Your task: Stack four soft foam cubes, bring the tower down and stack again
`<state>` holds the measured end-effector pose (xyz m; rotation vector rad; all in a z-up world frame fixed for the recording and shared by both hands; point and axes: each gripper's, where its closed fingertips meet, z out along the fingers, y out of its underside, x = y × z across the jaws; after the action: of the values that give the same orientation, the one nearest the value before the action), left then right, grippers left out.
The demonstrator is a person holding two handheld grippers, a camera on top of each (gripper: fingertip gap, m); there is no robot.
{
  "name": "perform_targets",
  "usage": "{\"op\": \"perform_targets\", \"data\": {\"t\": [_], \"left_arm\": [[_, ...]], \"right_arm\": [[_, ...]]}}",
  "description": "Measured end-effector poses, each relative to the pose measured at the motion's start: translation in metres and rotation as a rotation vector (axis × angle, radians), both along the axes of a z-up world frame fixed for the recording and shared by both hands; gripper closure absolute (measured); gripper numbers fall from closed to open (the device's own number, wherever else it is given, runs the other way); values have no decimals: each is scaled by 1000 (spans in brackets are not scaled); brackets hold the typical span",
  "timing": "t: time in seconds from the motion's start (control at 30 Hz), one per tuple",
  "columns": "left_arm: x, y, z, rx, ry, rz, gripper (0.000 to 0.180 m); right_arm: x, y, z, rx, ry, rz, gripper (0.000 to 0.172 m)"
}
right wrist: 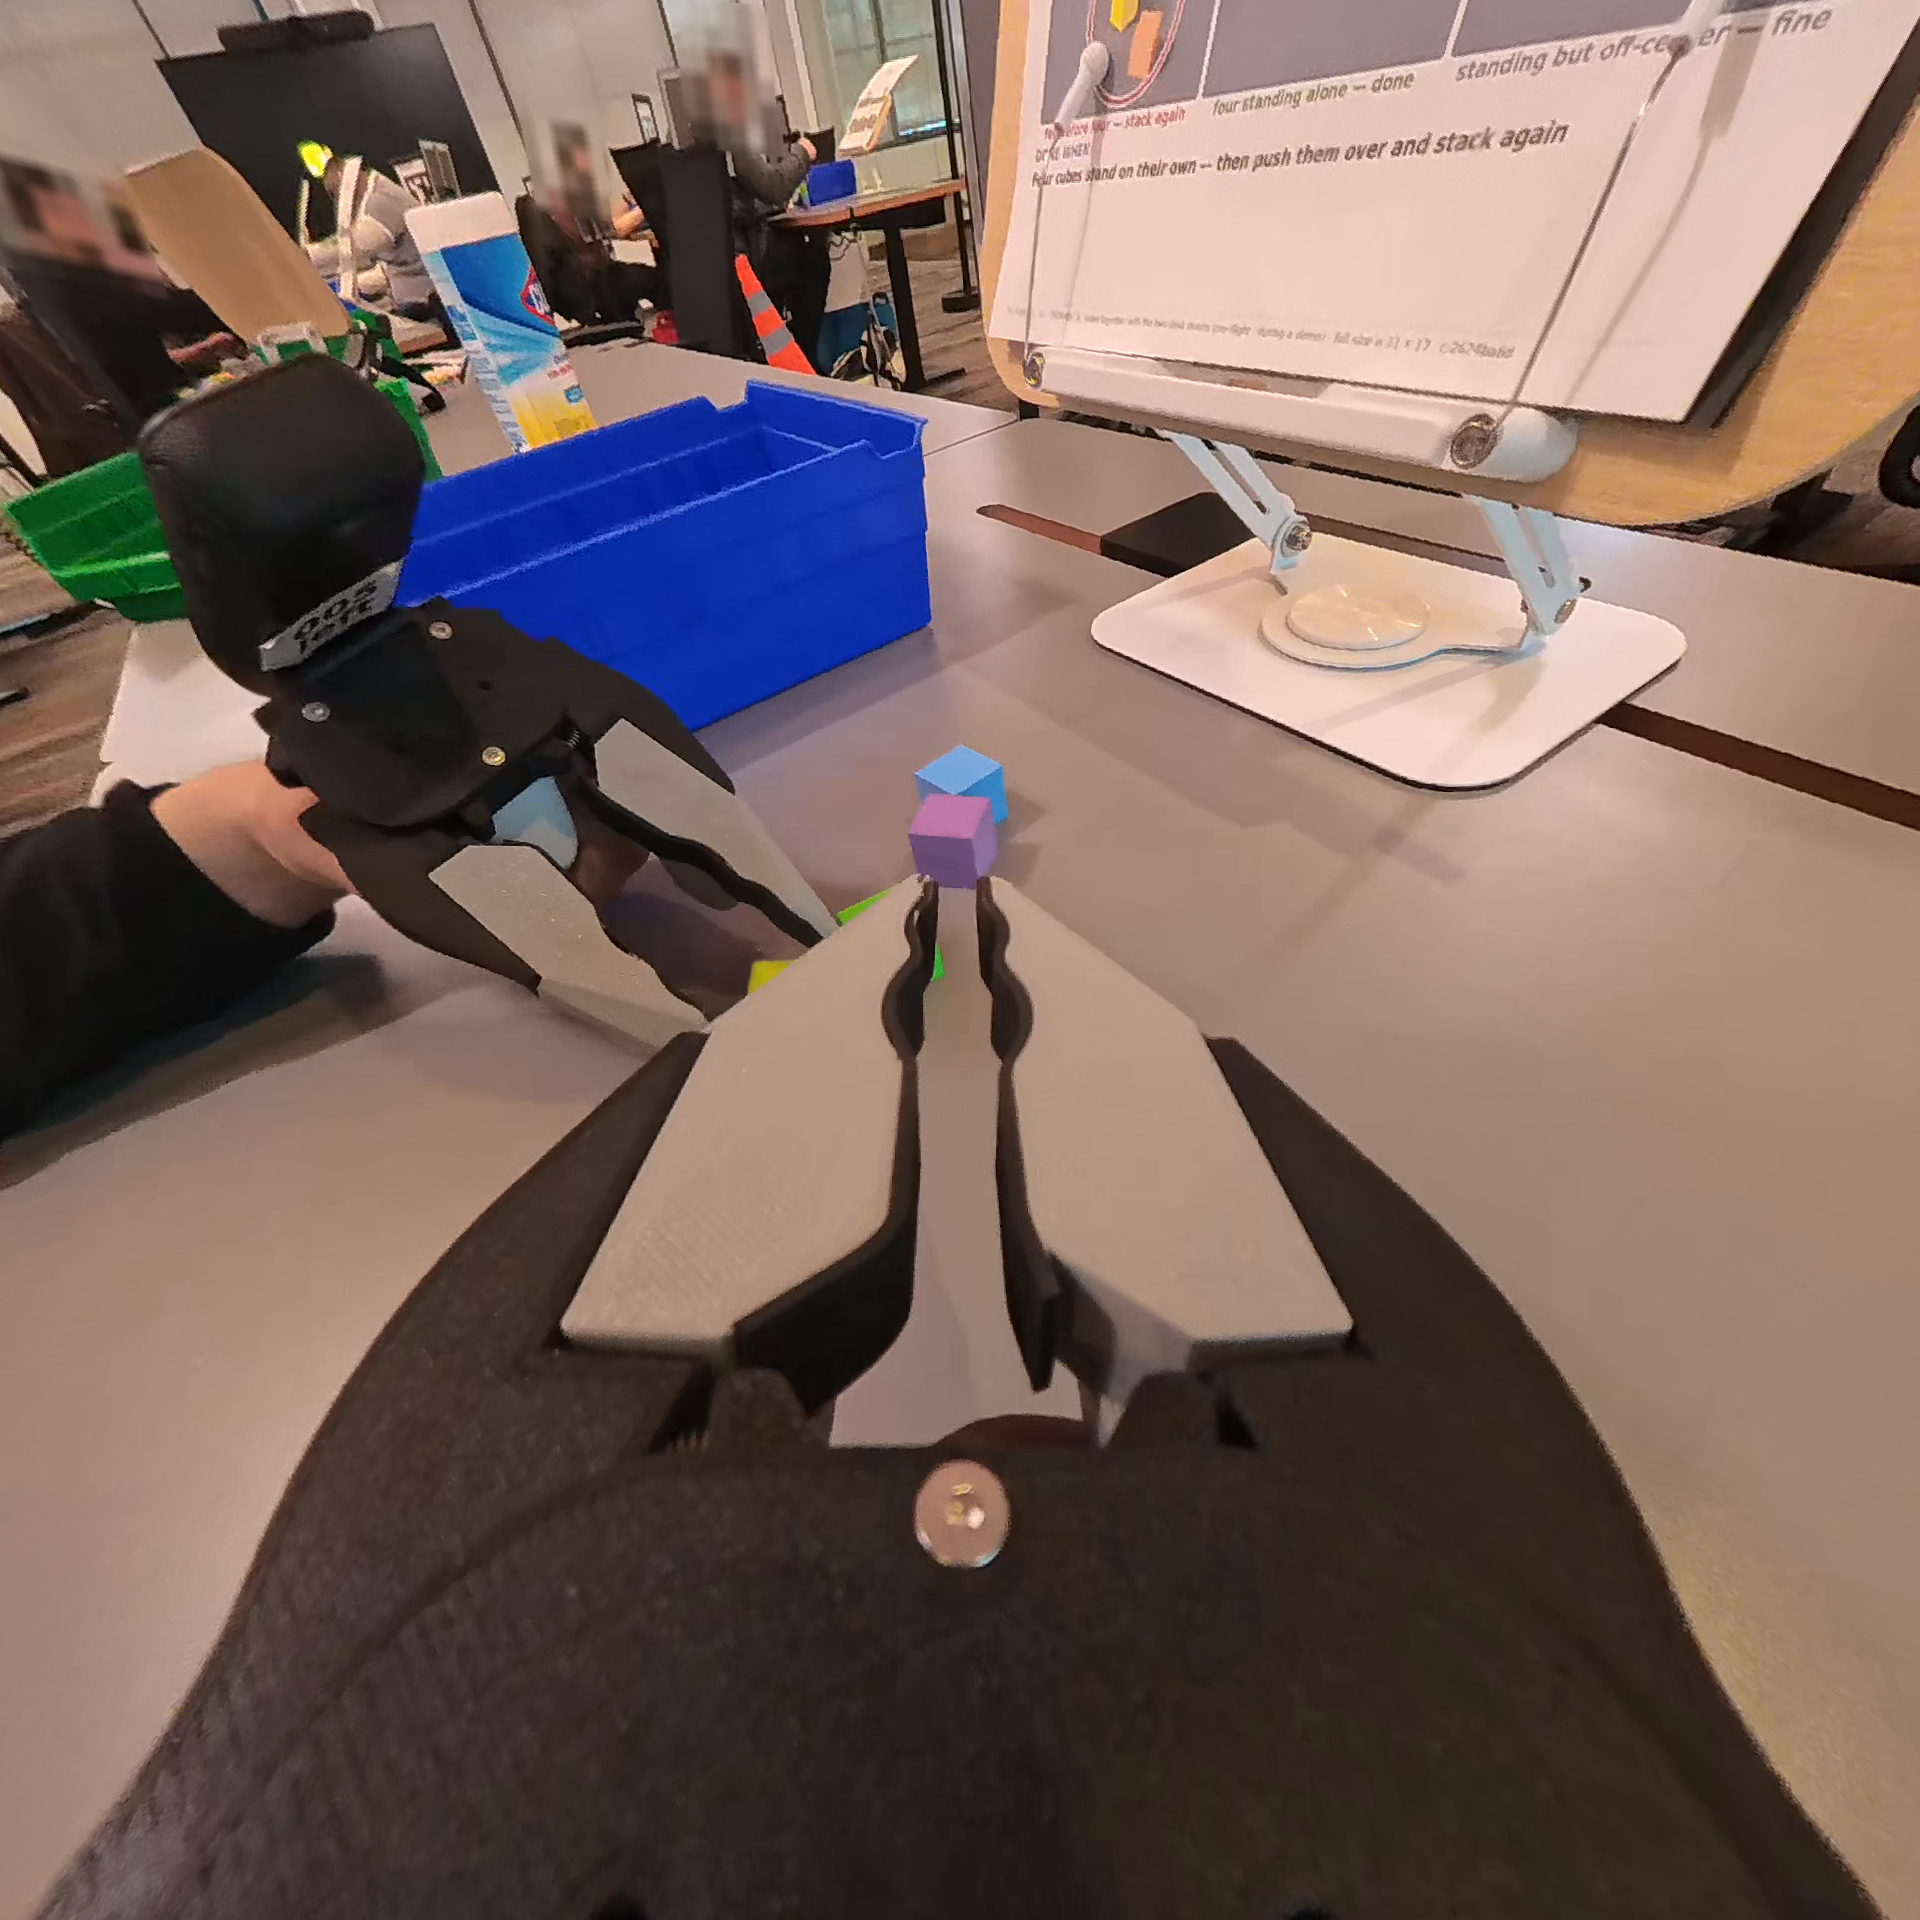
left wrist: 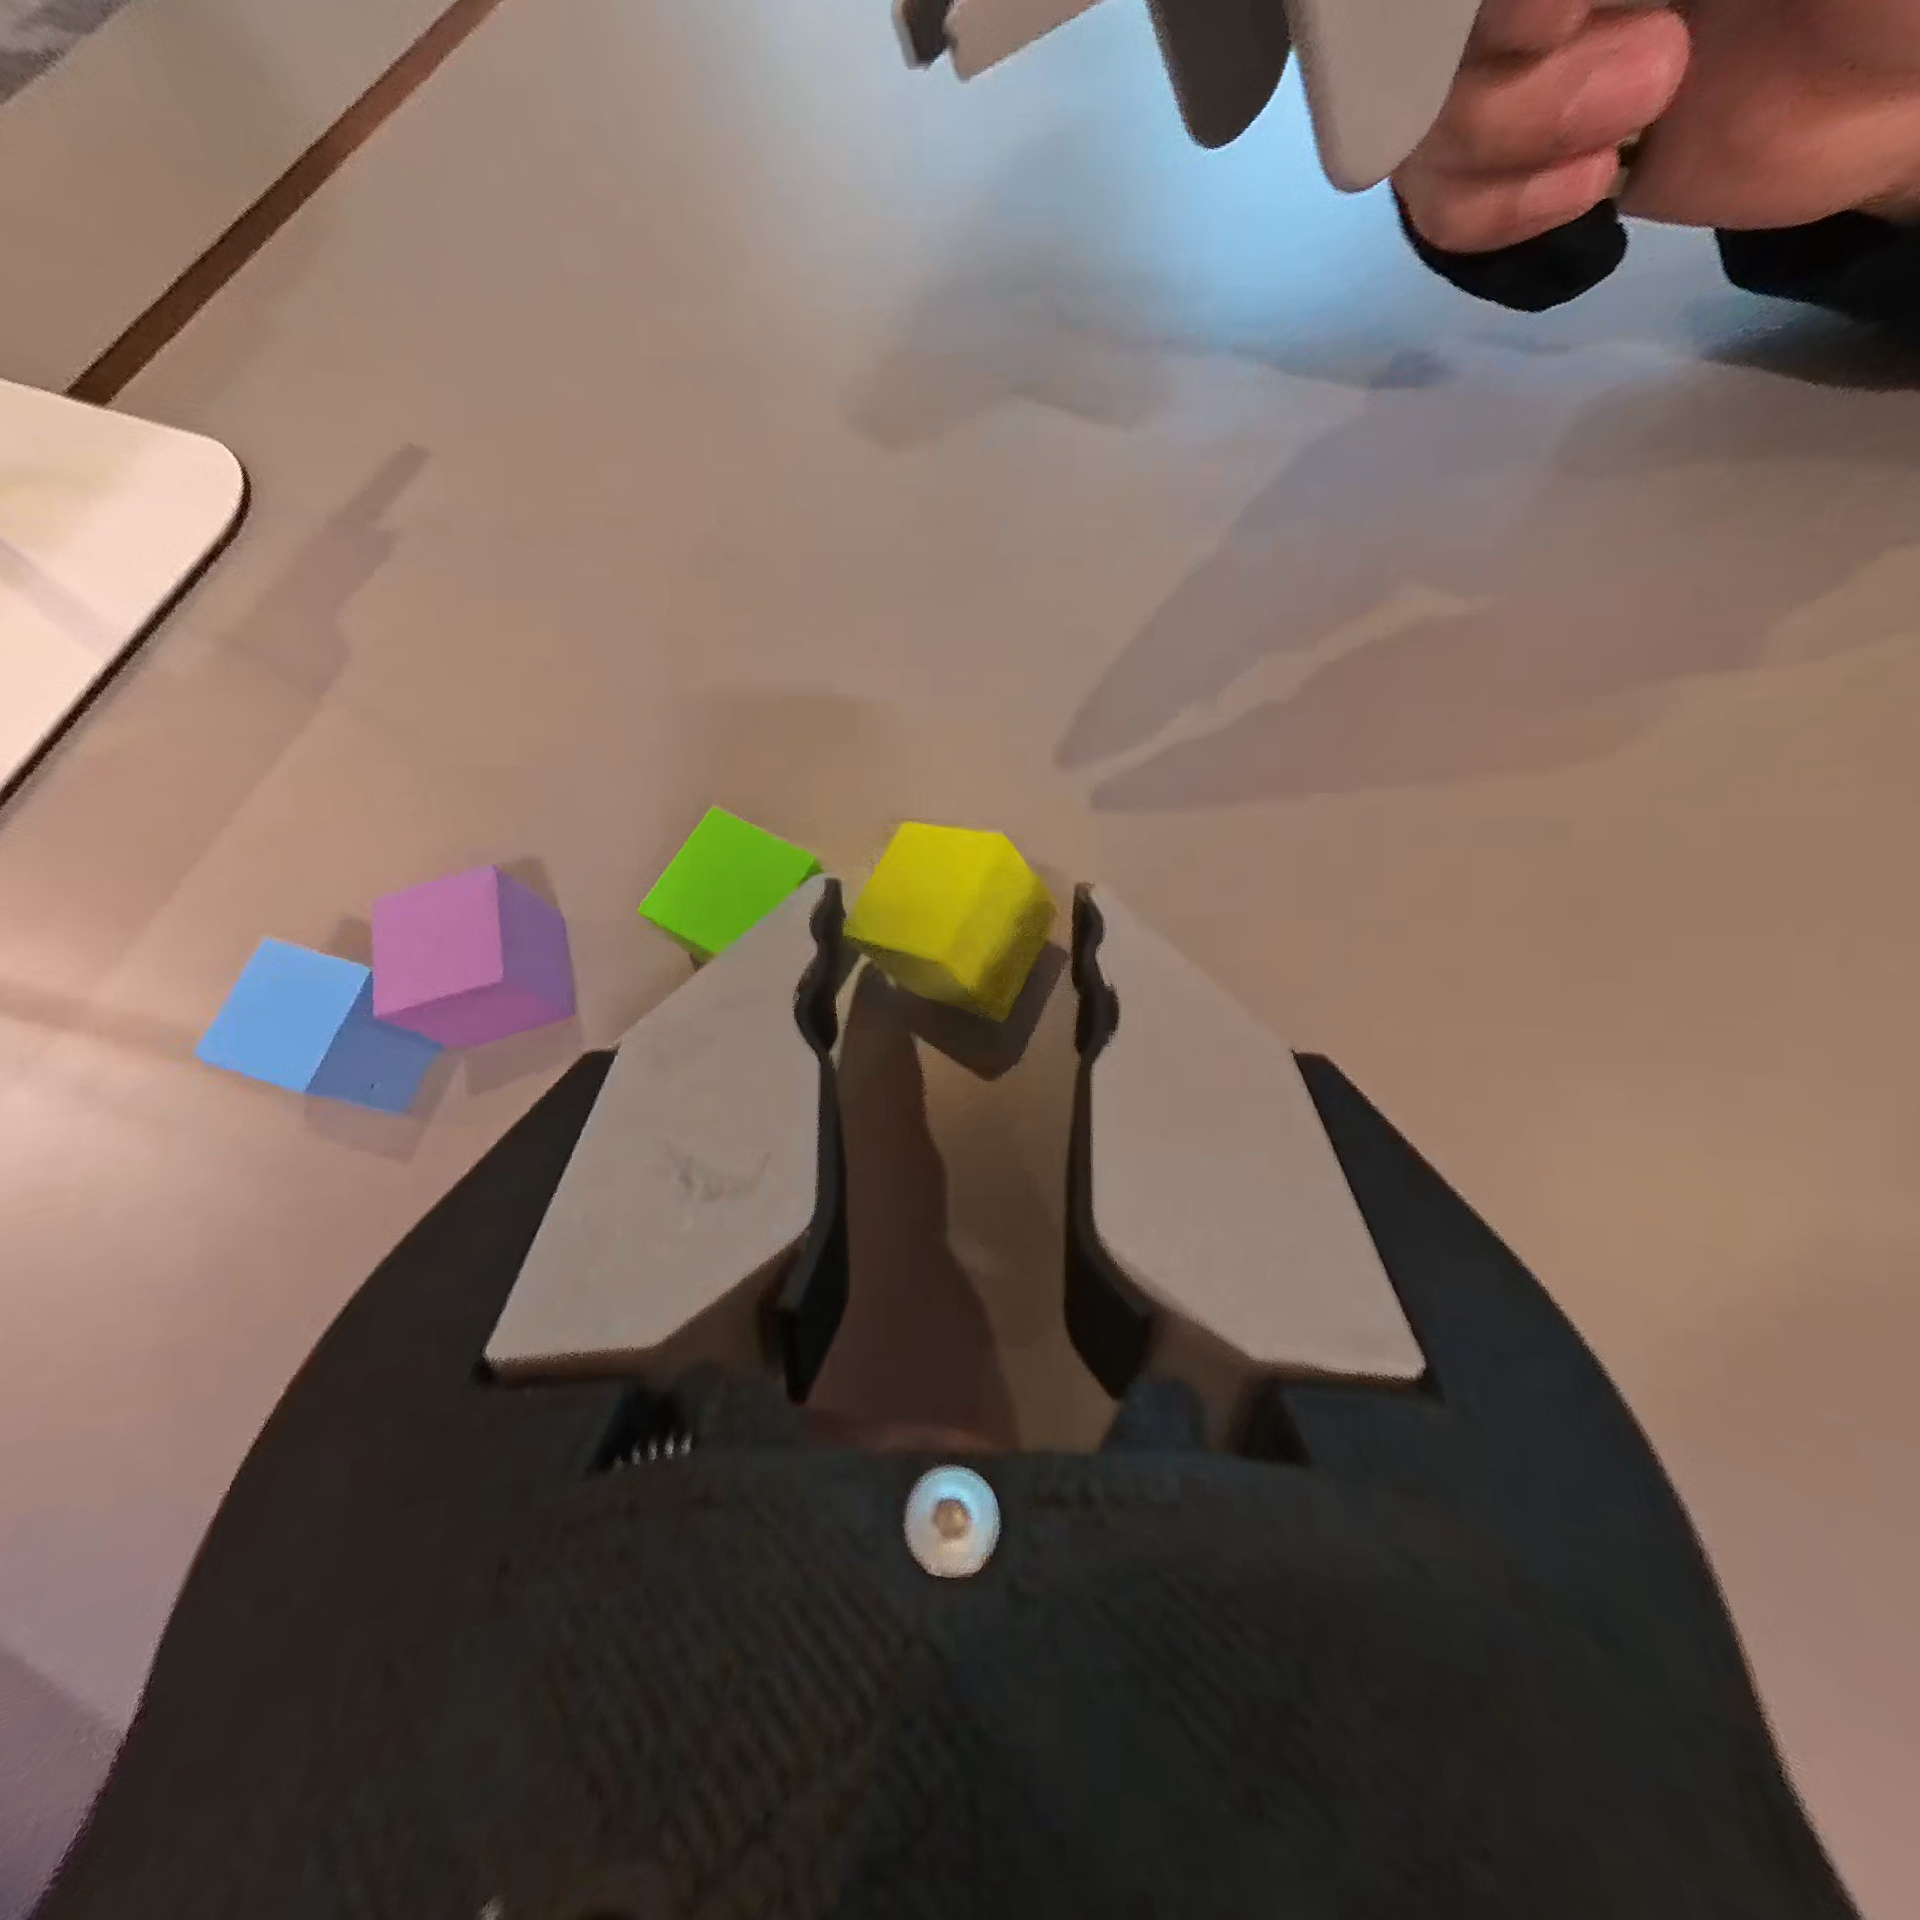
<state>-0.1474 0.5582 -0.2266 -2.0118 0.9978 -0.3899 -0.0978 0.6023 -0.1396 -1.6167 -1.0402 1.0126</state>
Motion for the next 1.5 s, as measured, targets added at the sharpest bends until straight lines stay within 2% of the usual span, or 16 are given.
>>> {"op": "perform_targets", "data": {"t": [0.13, 0.3, 0.53, 0.77, 0.9, 1.13, 1.3, 1.5], "left_arm": [[5, -1, 2, 32, 27, -11, 142], [5, -6, -12, 20, 111, -41, 139], [7, -12, -9, 16, 87, -65, 140], [15, -19, -8, 23, 89, -104, 153], [18, -19, -11, 24, 99, -123, 153], [28, -30, -11, 7, 79, -276, 154], [26, -29, -11, 44, 125, -375, 154], [25, -29, -12, 46, 141, -388, 154]], "right_arm": [[-1, -2, 1, -2, 4, 10, 167], [-2, -3, 0, -2, -1, 14, 167], [-1, -3, 0, -10, 1, 16, 167], [-3, -5, -2, -13, -6, 23, 167], [-3, -5, -2, -15, -5, 25, 167], [-4, -6, -4, -19, -10, 33, 167], [-3, -5, -4, -23, -7, 31, 167], [-5, -7, -4, -30, -8, 45, 167]]}}
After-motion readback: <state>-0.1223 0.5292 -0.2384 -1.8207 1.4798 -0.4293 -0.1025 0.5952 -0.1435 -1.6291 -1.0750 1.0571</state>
